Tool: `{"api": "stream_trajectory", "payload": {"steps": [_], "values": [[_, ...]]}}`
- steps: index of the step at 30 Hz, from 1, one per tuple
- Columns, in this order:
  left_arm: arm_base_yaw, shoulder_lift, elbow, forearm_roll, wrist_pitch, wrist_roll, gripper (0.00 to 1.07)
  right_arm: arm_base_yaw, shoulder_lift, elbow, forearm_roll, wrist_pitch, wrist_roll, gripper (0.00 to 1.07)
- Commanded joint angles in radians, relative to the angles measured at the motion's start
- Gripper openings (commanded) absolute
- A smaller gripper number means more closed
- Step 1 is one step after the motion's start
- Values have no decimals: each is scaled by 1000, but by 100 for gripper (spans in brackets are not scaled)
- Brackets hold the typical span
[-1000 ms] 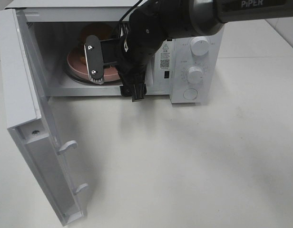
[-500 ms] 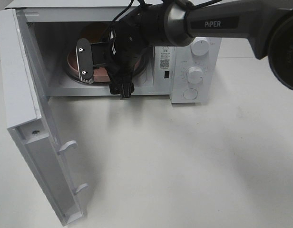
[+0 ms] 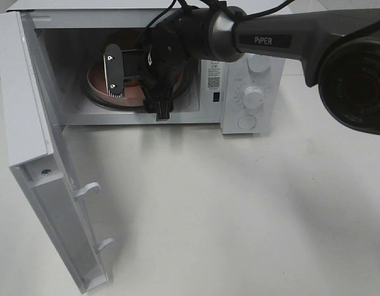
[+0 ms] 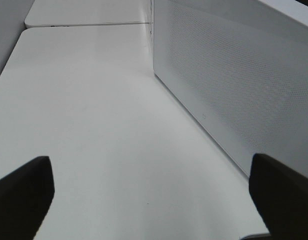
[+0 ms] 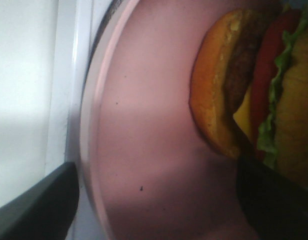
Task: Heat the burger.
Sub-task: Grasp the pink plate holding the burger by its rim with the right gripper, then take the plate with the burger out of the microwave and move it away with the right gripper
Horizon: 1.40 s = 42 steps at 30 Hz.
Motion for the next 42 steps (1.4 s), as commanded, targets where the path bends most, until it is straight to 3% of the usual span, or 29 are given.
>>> {"api": "stream_trajectory", "payload": {"steps": [1,6,7,8,10,11,12,13,14,16,17,42], "values": [[2,-17,2,-7,-9,-2,98,-13,25,-34,30,7,-5,79],[2,-17,2,-7,-9,-2,98,-13,38,-39,33,9,-4,70],[2,-17,2,-7,-9,-2,98,-13,39,-39,41,8,-4,62],[2,-17,2,-7,-9,-2,98,-13,39,-39,41,8,-4,62],[2,-17,2,-7,-9,-2,98,-11,39,-39,66,8,-6,48],[2,-17,2,-7,-9,-2,98,-11,39,-39,66,8,-6,48],[2,-17,2,-7,-9,-2,98,-10,39,-39,82,10,-8,34],[2,-17,2,-7,-9,-2,98,-10,39,-39,82,10,-8,34],[2,-17,2,-7,-9,-2,98,1,39,-39,87,21,-8,19],[2,-17,2,-7,-9,-2,98,1,39,-39,87,26,-8,13],[2,-17,2,-7,-9,-2,98,13,39,-39,92,31,-8,2],[2,-17,2,-7,-9,-2,98,98,-32,-13,93,69,-17,0]]}}
